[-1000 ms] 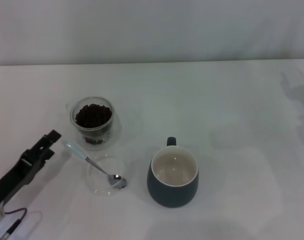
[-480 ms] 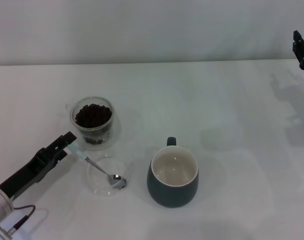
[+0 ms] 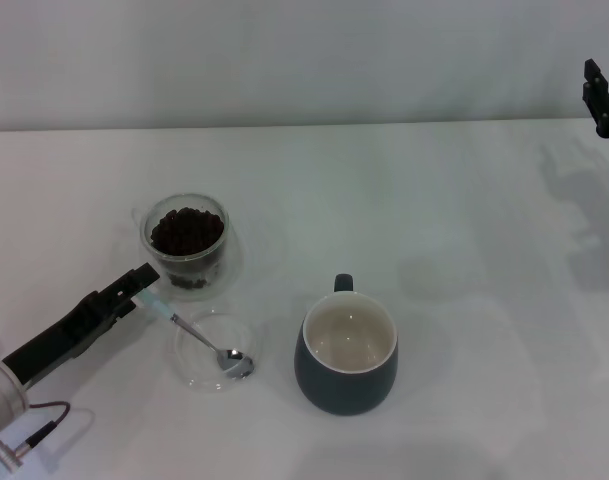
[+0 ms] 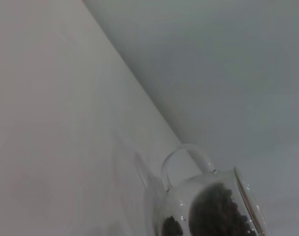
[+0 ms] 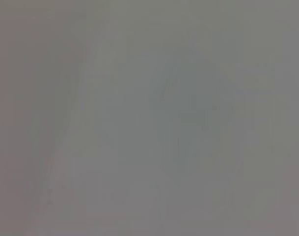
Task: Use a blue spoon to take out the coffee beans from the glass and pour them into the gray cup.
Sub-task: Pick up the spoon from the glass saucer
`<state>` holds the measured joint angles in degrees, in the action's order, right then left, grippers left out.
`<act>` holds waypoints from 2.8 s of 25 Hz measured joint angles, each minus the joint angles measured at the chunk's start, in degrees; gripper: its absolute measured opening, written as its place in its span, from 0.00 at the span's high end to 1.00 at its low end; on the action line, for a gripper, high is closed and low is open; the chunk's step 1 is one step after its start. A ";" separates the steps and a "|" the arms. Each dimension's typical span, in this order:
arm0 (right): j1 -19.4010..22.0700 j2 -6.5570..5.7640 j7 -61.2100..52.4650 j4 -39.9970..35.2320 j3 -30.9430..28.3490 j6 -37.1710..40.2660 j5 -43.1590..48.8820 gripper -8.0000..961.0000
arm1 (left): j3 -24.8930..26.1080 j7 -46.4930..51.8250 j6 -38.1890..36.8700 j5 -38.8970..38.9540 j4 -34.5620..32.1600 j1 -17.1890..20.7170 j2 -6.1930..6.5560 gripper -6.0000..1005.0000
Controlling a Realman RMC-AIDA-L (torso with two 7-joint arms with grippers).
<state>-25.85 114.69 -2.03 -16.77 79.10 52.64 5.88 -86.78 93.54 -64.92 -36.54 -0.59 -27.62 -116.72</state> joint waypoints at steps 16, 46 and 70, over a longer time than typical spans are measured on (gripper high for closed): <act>-0.99 0.16 -0.24 0.30 0.00 -0.14 -0.17 0.45 | 0.03 -0.72 3.37 -3.43 -2.88 -0.19 0.50 0.25; 0.33 0.70 -0.30 0.33 0.44 0.36 0.27 0.45 | 0.30 -0.37 2.62 -3.25 -3.05 0.72 -0.26 0.63; 0.89 0.97 -0.43 0.88 1.40 0.44 -0.09 0.45 | 0.33 2.01 2.07 -3.25 -4.32 0.88 0.43 0.75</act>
<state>-24.97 115.66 -2.46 -15.89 80.50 53.08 5.80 -86.44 95.55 -62.85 -39.79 -4.91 -26.74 -116.29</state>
